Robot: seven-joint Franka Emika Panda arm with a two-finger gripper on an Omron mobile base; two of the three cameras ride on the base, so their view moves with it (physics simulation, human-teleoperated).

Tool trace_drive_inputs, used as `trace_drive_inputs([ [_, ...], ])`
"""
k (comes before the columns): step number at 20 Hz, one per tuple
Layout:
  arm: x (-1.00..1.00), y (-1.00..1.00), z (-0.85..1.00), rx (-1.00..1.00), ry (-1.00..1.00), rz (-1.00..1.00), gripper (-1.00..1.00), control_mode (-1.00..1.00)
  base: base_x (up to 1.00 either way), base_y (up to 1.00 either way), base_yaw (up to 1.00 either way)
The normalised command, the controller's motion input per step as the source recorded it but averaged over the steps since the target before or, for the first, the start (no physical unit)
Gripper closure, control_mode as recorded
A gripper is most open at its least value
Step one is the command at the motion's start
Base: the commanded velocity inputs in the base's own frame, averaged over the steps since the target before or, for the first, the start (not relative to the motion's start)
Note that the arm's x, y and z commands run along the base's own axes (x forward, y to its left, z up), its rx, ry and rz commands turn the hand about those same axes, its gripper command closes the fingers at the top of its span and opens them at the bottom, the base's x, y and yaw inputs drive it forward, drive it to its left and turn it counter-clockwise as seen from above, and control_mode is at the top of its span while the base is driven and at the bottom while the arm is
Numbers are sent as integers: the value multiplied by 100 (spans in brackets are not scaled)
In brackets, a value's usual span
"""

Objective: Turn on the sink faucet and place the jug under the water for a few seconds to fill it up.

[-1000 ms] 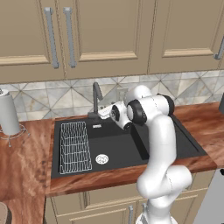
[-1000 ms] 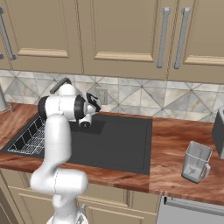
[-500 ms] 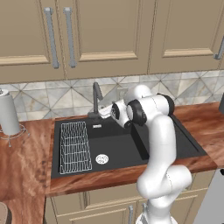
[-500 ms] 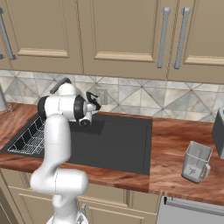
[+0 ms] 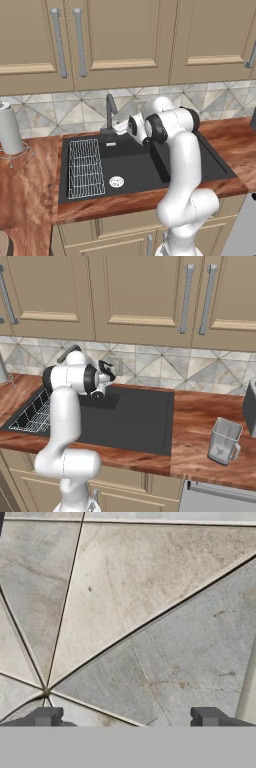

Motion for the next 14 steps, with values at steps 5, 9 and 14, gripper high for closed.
trace_drive_inputs([
  [5,0,-99,0,0,0,-5,-100,-100,0,0,0],
  [9,-3,-100,0,0,0,-4,-100,-100,0,0,0],
  [14,-14,-100,0,0,0,-3,-100,-100,0,0,0],
])
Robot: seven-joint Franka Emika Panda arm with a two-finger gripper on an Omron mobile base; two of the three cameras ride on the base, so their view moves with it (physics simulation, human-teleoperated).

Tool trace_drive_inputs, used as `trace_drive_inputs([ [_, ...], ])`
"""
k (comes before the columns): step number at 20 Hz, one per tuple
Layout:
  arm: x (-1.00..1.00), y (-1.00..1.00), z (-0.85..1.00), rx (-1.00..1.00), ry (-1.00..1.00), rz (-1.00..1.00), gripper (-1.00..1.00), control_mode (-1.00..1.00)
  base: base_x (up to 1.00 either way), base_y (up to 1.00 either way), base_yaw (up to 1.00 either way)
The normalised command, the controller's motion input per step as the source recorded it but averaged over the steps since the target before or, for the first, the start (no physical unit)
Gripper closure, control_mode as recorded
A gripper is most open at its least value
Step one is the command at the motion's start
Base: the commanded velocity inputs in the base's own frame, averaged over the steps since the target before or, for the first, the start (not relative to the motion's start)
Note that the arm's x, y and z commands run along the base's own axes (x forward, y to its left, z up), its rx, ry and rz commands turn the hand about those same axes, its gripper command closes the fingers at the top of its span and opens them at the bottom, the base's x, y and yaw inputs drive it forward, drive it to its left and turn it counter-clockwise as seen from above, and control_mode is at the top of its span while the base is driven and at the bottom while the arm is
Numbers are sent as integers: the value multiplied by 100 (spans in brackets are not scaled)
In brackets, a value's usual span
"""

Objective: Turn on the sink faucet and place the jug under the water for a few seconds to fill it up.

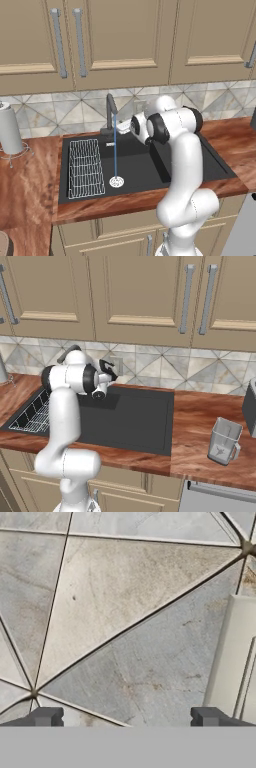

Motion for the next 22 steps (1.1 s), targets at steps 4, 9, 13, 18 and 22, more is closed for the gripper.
trace_drive_inputs([
  [4,-22,-100,0,0,0,-2,-100,-100,0,0,0],
  [9,-34,-91,7,0,0,0,-100,-100,0,0,0],
  [13,-45,-63,20,0,-4,0,-100,-100,0,0,0],
  [18,-52,-47,26,0,-2,0,-100,-100,0,0,0],
  [22,-60,-37,27,1,0,2,-100,-100,0,0,0],
])
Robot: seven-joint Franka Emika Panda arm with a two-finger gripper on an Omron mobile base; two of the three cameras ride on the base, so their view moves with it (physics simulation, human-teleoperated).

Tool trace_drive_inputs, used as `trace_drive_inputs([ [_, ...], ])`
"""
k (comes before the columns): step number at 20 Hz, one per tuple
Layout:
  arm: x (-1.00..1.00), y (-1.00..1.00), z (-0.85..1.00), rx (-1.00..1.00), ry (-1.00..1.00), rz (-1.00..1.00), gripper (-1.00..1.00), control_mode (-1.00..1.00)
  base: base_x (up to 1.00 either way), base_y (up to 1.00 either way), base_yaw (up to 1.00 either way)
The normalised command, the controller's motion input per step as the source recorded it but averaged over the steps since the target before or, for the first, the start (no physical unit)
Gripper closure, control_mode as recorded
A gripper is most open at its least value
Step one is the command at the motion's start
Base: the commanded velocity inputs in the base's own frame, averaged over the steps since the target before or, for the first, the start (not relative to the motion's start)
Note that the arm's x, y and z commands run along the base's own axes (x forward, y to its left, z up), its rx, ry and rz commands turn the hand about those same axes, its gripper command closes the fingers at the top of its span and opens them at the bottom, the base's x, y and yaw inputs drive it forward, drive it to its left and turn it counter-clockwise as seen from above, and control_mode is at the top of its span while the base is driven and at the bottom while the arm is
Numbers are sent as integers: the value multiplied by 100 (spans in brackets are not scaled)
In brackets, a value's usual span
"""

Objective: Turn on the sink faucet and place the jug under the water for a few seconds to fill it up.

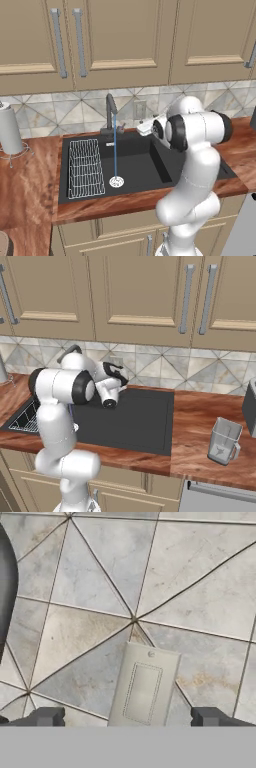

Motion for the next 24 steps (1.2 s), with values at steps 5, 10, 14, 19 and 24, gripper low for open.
trace_drive_inputs([
  [5,-73,-27,29,0,0,5,-100,-100,0,0,0],
  [10,-91,-26,26,0,0,9,-100,-100,0,0,0],
  [14,-97,-29,24,-2,0,11,-100,-100,0,0,0],
  [19,-100,-28,17,-6,2,12,-100,-100,0,0,0],
  [24,-97,-33,25,-5,1,11,-100,-100,0,0,0],
])
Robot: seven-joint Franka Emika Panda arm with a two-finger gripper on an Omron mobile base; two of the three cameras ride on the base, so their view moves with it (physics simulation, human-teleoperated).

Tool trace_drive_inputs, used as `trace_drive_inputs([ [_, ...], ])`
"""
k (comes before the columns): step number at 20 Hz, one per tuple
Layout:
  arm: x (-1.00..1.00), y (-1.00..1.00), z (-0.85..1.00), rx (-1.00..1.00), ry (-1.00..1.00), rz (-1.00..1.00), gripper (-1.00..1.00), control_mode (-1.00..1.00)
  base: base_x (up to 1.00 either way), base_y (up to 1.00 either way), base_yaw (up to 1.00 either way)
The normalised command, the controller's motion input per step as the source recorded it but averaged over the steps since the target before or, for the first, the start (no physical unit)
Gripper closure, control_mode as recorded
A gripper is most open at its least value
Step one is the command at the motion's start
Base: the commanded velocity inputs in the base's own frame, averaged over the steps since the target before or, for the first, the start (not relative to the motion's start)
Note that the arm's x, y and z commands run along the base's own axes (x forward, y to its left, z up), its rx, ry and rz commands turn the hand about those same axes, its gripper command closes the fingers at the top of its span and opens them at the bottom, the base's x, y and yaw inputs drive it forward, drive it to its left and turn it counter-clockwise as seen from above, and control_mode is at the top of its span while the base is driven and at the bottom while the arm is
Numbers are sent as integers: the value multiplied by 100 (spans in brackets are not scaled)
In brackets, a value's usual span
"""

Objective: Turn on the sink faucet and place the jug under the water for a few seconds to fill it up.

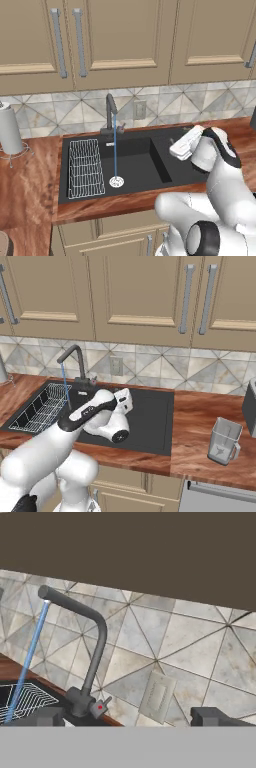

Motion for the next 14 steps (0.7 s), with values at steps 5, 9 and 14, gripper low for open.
trace_drive_inputs([
  [5,-77,-40,41,-1,1,9,-100,-100,0,0,0],
  [9,-49,-40,58,-1,10,5,-100,-100,0,0,0],
  [14,-42,-38,40,-5,16,5,-100,-100,0,0,0],
])
